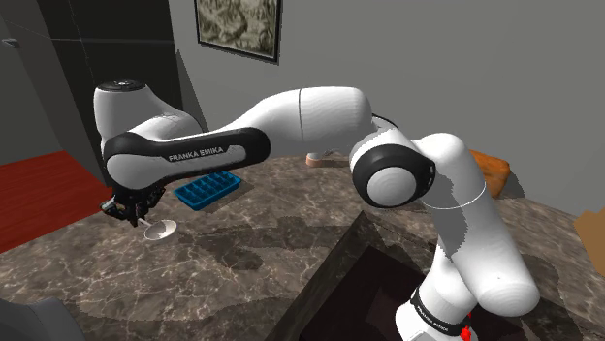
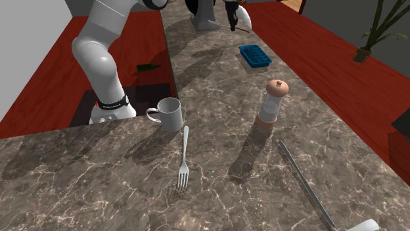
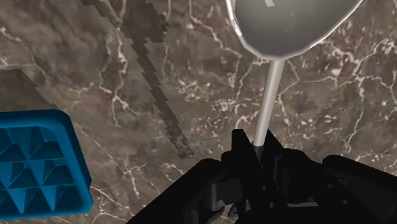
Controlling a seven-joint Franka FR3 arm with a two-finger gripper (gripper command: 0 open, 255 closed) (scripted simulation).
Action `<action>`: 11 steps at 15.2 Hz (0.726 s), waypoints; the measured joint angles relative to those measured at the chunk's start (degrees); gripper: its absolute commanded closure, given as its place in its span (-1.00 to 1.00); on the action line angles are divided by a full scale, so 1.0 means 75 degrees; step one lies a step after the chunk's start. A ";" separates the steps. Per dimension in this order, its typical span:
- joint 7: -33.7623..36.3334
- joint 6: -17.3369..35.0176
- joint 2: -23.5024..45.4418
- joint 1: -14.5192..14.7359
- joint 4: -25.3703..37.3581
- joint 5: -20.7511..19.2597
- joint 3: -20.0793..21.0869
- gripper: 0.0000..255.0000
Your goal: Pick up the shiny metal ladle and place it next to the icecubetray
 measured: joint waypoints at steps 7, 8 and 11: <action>0.0024 0.0614 0.0144 -0.0001 -0.0470 -0.0014 -0.0007 1.00; 0.0032 0.0707 0.0186 0.0003 -0.0517 -0.0017 -0.0008 1.00; 0.0036 0.0850 0.0223 0.0004 -0.0618 -0.0020 -0.0007 1.00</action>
